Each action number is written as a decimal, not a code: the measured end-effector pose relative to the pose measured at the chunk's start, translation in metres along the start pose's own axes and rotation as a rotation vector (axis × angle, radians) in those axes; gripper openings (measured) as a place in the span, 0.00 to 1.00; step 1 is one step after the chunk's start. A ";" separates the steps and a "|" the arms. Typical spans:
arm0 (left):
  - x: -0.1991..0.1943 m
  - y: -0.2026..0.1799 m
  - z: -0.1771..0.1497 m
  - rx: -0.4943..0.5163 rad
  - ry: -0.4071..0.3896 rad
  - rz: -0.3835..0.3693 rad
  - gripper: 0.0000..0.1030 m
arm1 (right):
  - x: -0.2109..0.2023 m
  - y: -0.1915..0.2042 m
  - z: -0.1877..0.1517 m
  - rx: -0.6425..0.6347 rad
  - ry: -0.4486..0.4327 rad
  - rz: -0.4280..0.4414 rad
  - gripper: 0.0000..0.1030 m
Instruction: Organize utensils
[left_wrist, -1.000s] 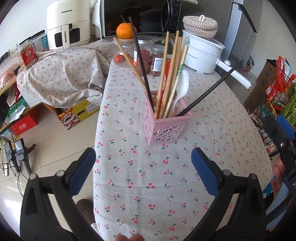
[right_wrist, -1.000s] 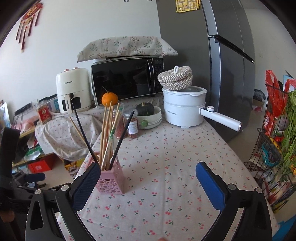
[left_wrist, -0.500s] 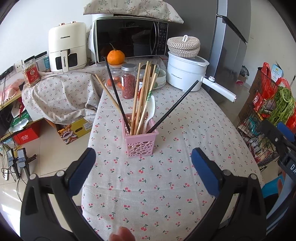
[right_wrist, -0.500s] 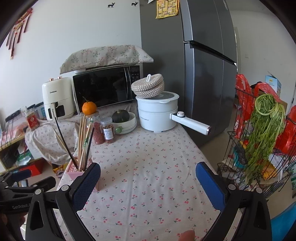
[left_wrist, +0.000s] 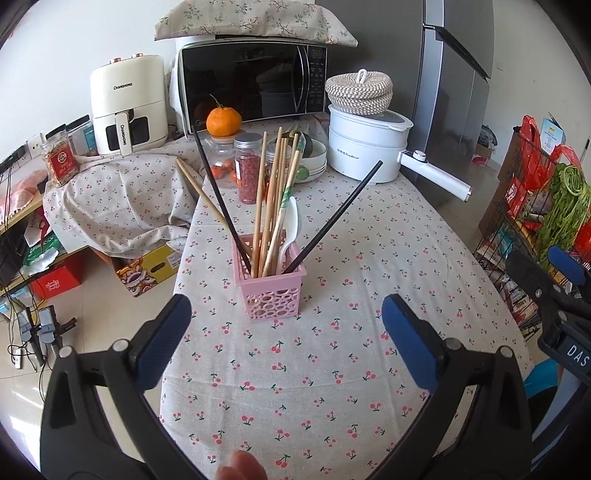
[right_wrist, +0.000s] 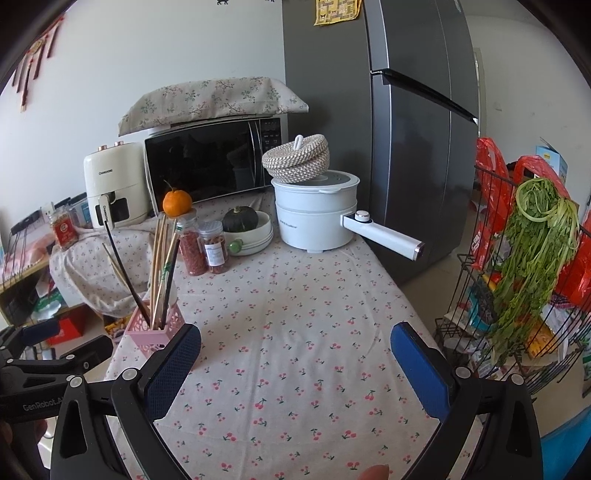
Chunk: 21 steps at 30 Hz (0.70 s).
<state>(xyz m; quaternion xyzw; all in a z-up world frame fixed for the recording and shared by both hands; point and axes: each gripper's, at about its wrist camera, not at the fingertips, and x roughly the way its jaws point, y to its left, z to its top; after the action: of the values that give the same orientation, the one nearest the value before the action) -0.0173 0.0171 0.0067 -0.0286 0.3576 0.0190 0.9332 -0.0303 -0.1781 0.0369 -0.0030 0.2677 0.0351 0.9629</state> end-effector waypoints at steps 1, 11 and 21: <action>0.000 0.000 0.000 -0.001 0.001 -0.001 0.99 | 0.000 0.000 0.000 0.000 0.002 0.002 1.00; -0.001 0.003 0.000 -0.009 -0.003 0.004 0.99 | 0.005 0.002 -0.003 0.005 0.030 0.007 1.00; -0.001 0.004 0.000 -0.011 -0.001 0.004 0.99 | 0.005 0.001 -0.004 0.015 0.035 0.003 1.00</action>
<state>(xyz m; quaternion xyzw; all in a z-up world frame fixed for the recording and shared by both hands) -0.0184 0.0215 0.0073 -0.0330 0.3573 0.0228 0.9331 -0.0278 -0.1768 0.0311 0.0039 0.2847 0.0345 0.9580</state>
